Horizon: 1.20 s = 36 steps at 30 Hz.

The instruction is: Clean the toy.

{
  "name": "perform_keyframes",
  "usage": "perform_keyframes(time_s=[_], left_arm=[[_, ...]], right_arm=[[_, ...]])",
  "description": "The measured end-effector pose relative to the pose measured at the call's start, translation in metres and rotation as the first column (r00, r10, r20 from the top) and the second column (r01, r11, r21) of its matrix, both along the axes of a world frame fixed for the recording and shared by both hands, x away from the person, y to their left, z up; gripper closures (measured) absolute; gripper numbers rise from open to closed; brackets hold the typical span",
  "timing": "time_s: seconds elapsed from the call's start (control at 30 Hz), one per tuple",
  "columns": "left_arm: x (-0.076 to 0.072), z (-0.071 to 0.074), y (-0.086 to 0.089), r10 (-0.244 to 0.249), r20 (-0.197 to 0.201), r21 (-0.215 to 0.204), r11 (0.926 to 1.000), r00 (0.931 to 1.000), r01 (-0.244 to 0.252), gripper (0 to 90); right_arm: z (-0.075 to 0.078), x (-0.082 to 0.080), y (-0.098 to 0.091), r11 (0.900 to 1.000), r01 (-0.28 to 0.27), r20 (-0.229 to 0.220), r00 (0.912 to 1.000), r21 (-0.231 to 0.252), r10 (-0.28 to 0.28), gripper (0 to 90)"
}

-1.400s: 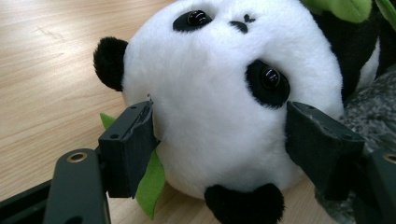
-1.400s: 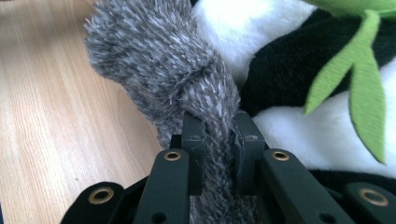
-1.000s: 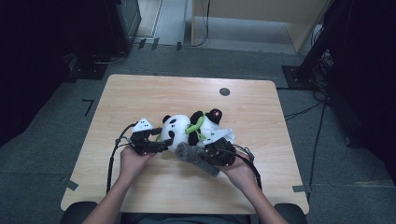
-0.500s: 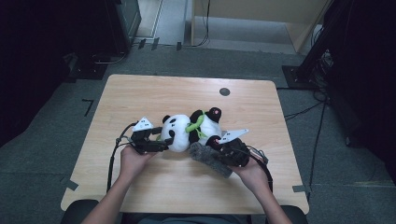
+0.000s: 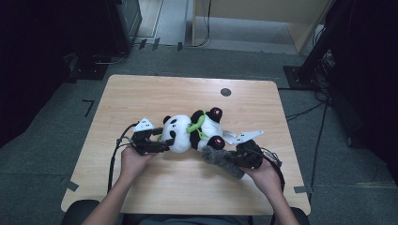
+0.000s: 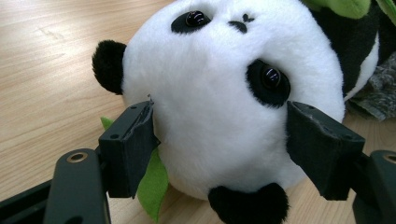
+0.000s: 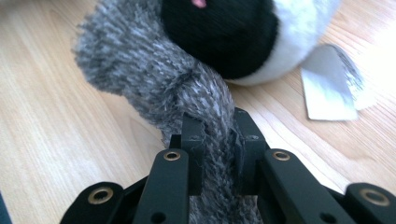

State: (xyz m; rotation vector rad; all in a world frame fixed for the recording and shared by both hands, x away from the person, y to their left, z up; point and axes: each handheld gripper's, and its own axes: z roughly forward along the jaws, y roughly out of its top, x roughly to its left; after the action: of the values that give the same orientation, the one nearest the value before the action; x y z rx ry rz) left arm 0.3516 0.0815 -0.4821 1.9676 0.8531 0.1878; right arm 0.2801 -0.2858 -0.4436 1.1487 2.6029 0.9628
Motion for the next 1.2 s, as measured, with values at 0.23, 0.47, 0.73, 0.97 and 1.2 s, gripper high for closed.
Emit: perform_keyframes(time_s=[0.23,0.47,0.73,0.97,1.2], left_arm=[[0.0,0.0,0.0,0.0,0.0,0.001,1.0,1.0,0.0,25.7],[0.0,0.0,0.0,0.0,0.0,-0.001,1.0,1.0,0.0,25.8],[-0.001,0.0,-0.001,-0.002,0.004,0.003,1.0,1.0,0.002,25.8],[-0.001,0.001,-0.001,-0.002,0.006,0.004,1.0,1.0,0.002,25.9],[-0.001,0.001,-0.001,-0.003,0.008,0.004,1.0,1.0,0.003,25.9]], right_arm=[[-0.004,0.005,-0.02,0.9977,0.068,-0.032,0.9971,-0.006,-0.068,78.2],[-0.003,0.012,-0.044,0.985,0.172,-0.006,0.985,0.007,-0.172,78.5],[0.005,0.025,-0.062,0.9653,0.251,0.047,0.9658,0.071,-0.255,78.8],[0.014,0.043,-0.073,0.945,0.308,0.072,0.946,0.111,-0.316,78.7],[0.016,0.07,-0.077,0.925,0.364,0.088,0.9233,0.108,-0.374,78.7]])
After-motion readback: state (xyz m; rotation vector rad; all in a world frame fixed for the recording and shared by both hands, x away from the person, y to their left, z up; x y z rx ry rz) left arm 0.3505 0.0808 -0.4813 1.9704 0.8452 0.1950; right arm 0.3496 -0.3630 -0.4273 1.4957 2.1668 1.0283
